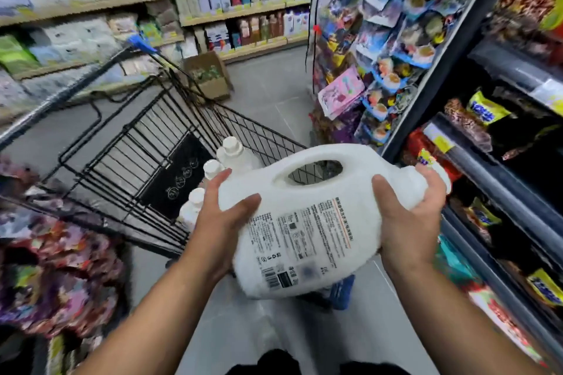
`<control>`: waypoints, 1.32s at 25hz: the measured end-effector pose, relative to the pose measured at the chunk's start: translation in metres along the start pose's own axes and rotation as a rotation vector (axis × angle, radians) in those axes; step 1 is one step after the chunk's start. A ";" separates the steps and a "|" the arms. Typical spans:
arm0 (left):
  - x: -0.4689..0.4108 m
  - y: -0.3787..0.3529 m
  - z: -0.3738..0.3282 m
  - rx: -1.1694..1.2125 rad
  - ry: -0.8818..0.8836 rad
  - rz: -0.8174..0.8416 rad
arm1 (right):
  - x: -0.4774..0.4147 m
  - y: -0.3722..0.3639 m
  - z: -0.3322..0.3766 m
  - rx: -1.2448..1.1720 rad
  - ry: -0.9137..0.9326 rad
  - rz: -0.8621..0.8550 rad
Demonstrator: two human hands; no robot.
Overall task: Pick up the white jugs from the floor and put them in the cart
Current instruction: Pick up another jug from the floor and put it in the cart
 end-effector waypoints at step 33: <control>-0.228 -0.121 0.157 -1.026 -0.125 0.228 | -0.102 -0.060 -0.198 0.288 0.271 -0.075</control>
Point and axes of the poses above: each hand's wrist, its own x-axis away from the middle knuckle, its own y-axis out of the back of the hand, z = x × y, the point moved 1 cm from there along -x, towards the middle knuckle, and after that the axes turned 14 degrees about -z, right-handed, at the moved point
